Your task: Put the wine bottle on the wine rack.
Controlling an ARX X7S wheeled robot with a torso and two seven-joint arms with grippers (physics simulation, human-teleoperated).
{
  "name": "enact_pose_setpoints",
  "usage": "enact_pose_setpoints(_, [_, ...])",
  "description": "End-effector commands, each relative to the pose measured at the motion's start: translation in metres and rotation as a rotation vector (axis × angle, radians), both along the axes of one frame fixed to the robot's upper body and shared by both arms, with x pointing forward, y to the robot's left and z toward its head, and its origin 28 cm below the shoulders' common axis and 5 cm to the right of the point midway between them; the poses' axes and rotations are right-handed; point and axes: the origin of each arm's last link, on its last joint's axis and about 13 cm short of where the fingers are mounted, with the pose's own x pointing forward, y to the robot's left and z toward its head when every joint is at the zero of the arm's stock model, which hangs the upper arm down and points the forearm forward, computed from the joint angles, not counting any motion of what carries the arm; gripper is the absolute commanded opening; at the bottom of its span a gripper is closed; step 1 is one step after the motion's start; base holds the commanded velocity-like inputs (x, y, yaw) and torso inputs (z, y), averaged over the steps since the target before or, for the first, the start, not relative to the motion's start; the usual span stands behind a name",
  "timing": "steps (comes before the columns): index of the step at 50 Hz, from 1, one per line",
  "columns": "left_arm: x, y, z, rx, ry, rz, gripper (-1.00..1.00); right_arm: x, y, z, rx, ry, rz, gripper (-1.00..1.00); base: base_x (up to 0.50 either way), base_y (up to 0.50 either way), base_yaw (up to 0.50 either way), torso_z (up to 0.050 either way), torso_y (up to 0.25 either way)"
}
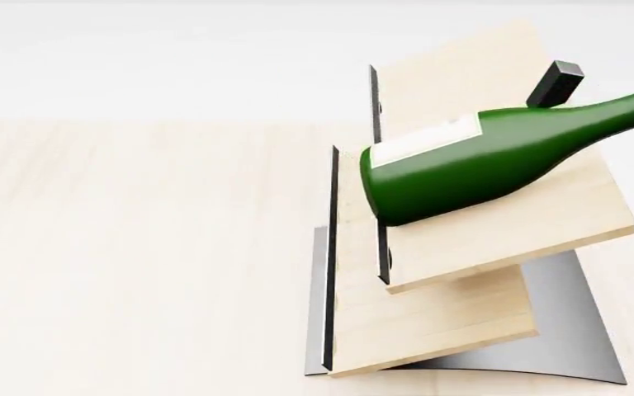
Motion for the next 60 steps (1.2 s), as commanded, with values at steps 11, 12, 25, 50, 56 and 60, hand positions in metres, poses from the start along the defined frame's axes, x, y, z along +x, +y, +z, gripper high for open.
enact_pose_setpoints(11, [0.001,0.000,-0.001,0.002,0.003,-0.001,1.00,-0.004,0.001,0.001,-0.032,-0.012,-0.003,1.00,0.00,0.00,0.00,0.000,0.000])
enact_pose_setpoints(12, [0.001,0.000,-0.001,0.002,0.004,-0.002,1.00,-0.005,0.001,0.001,-0.033,-0.015,-0.002,1.00,0.00,0.00,0.00,0.000,0.000])
enact_pose_setpoints(25, [0.001,-0.001,-0.001,0.005,0.005,-0.002,1.00,-0.010,-0.001,0.004,-0.031,-0.030,-0.005,1.00,0.00,0.00,0.00,0.000,0.000])
enact_pose_setpoints(50, [0.002,-0.002,-0.002,0.009,0.008,-0.003,1.00,-0.034,-0.025,-0.007,0.032,-0.049,-0.115,1.00,0.00,0.00,0.00,0.000,0.000])
enact_pose_setpoints(56, [0.001,-0.001,-0.001,0.008,0.007,-0.001,1.00,-0.040,-0.022,-0.014,-0.035,-0.055,-0.183,1.00,0.00,0.00,0.00,0.000,0.000])
enact_pose_setpoints(60, [0.001,-0.001,-0.002,0.008,0.008,-0.001,1.00,-0.046,-0.021,-0.016,-0.126,-0.063,-0.262,1.00,0.00,0.00,0.00,0.000,0.000])
